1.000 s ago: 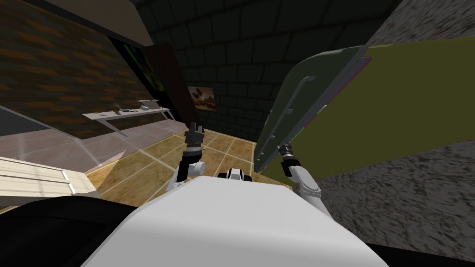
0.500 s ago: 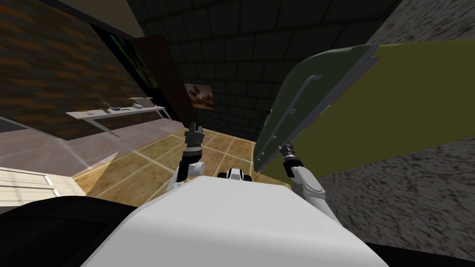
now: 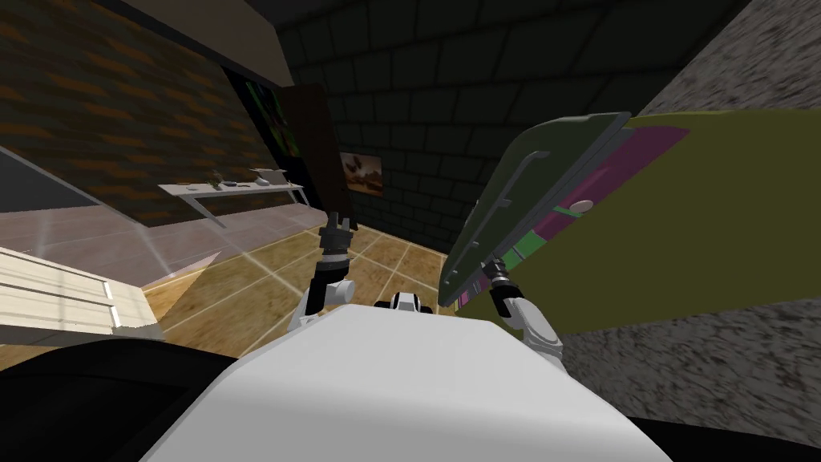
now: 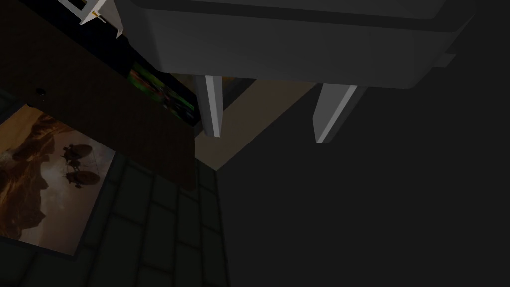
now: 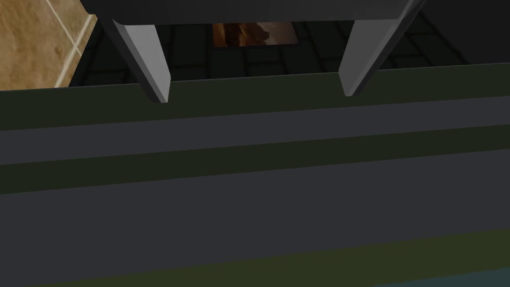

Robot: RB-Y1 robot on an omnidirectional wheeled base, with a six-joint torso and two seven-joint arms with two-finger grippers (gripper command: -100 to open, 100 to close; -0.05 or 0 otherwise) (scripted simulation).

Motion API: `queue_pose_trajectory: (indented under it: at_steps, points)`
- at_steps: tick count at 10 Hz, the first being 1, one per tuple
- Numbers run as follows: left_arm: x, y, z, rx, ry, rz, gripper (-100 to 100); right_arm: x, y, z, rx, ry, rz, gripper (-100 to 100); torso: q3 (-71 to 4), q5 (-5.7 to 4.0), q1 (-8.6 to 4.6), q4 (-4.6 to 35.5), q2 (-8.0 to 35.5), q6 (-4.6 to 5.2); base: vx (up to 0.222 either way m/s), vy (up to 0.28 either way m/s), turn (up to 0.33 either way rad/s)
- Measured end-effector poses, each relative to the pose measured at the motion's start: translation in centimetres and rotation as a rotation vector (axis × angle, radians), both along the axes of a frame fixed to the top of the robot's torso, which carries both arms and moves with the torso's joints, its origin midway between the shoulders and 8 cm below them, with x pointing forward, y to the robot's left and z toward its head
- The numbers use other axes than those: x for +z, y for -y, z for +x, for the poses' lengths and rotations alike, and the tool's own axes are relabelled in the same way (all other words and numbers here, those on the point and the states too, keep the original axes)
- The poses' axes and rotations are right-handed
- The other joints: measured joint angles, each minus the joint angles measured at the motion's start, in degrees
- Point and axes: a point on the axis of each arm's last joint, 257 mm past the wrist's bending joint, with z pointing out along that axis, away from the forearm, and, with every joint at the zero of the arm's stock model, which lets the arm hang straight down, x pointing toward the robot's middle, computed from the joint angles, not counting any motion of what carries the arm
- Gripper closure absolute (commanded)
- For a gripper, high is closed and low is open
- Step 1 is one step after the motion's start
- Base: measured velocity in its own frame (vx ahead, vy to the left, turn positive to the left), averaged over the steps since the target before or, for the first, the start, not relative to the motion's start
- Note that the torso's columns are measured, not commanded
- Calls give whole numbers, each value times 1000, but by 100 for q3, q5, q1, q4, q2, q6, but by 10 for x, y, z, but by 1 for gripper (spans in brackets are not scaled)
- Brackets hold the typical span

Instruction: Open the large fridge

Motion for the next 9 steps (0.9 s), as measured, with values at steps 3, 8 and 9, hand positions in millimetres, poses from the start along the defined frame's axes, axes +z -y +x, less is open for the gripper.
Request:
queue_pose_trajectory:
  at_steps: [3, 8, 9]
  points:
    - [0, 0, 0, 0, 0, 0, 0, -41, -11, -12, 68, -83, 75, 100, 65, -5, -68, 44, 90, 32, -10, 6, 13]
    - [0, 0, 0, 0, 0, 0, 0, -90, -7, -53, 67, -151, 193, 100, -7, -23, -70, -1, -29, 11, 140, 95, 158]
    - [0, 0, 0, 1, -1, 1, 0, -113, -15, -73, 77, -195, 235, 100, 77, 29, -46, 82, 130, 50, 59, -57, -2]
